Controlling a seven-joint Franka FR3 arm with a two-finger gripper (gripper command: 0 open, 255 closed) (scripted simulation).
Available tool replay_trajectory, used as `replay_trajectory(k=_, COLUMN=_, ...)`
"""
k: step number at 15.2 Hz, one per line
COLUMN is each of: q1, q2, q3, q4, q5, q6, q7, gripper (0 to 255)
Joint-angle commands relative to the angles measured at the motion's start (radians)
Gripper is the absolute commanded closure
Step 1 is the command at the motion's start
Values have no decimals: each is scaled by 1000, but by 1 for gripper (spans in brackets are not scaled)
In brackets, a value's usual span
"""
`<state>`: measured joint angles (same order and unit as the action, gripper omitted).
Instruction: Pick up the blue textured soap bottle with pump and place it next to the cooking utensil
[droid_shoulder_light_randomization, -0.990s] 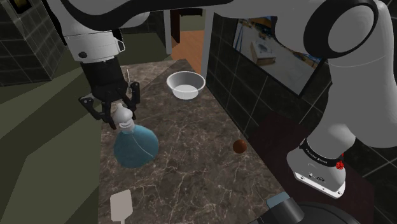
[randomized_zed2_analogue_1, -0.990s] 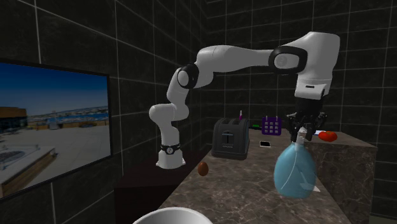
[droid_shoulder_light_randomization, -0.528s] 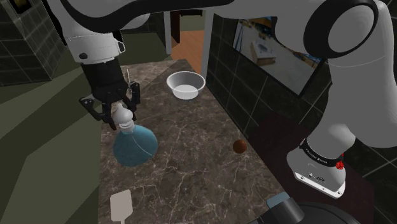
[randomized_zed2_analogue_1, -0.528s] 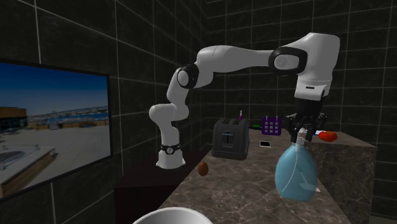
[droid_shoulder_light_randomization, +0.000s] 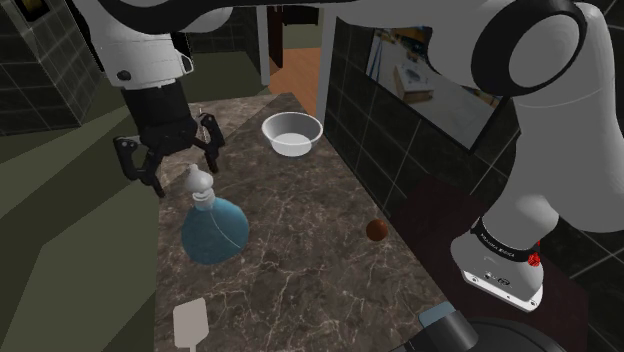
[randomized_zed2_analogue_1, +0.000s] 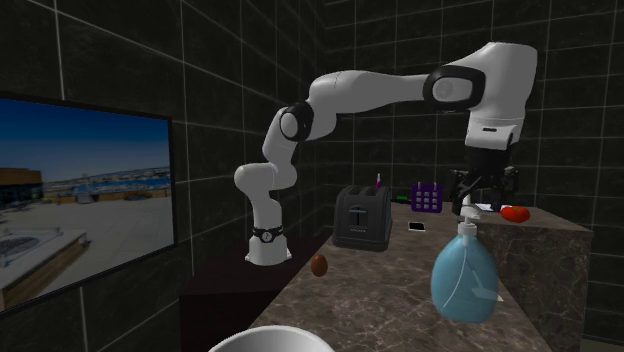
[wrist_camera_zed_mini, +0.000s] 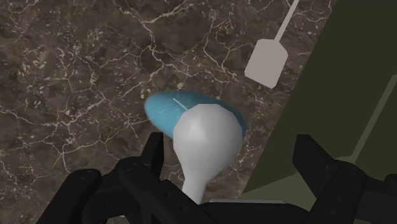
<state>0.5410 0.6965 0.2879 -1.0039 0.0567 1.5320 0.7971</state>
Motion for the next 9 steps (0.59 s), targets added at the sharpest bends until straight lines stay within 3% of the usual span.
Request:
replay_trajectory(k=1, q1=9, q2=43, q3=-3, q4=136, q5=-7, q6=-94, q7=5, gripper=0)
replay_trajectory(k=2, q1=18, q2=75, q3=-4, q4=218, q5=-12, q6=-144, q7=8, gripper=0)
replay_trajectory(k=9, q1=18, q2=76, q3=-5, q4=219, q5=-12, q6=-144, q7=8, gripper=0)
